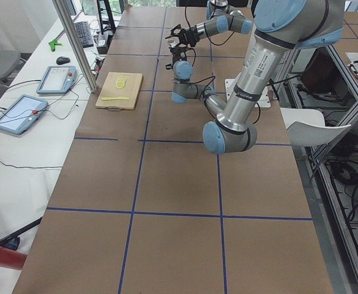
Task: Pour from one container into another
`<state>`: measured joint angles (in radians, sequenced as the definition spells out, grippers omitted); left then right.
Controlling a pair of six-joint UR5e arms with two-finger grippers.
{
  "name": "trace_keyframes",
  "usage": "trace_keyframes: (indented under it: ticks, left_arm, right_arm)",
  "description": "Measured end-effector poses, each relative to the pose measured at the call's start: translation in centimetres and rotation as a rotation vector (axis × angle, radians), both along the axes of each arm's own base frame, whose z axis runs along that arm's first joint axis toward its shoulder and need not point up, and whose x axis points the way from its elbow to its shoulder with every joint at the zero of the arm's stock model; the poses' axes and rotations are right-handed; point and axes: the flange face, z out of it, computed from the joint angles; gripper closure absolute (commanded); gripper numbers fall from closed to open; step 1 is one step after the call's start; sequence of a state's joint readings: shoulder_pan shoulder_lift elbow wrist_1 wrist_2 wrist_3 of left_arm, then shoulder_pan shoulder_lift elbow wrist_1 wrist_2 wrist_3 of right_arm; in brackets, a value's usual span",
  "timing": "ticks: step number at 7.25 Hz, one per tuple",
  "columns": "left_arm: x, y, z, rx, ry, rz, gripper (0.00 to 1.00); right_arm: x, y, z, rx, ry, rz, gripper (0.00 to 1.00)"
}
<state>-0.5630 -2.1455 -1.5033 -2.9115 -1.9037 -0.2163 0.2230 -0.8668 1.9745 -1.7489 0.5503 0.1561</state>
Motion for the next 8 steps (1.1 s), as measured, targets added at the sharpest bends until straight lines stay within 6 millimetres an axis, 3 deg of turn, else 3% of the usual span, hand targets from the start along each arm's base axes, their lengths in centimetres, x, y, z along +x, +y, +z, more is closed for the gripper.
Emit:
trace_keyframes:
  ticks: [3, 5, 8]
  left_arm:
    - [0.0, 0.0, -0.1, 0.0, 0.002, 0.0, 1.0]
    - [-0.1, 0.0, 0.0, 0.001, 0.002, 0.0, 1.0]
    - [-0.2, 0.0, 0.1, 0.001, 0.003, -0.001, 1.0]
  right_arm:
    - [0.5, 0.4, -0.7, -0.084, -0.385, -0.009, 1.0]
    - [2.4, 0.9, -0.8, -0.169, -0.633, -0.016, 1.0]
    - [5.8, 0.1, 2.4, -0.248, -0.789, 0.047, 1.0]
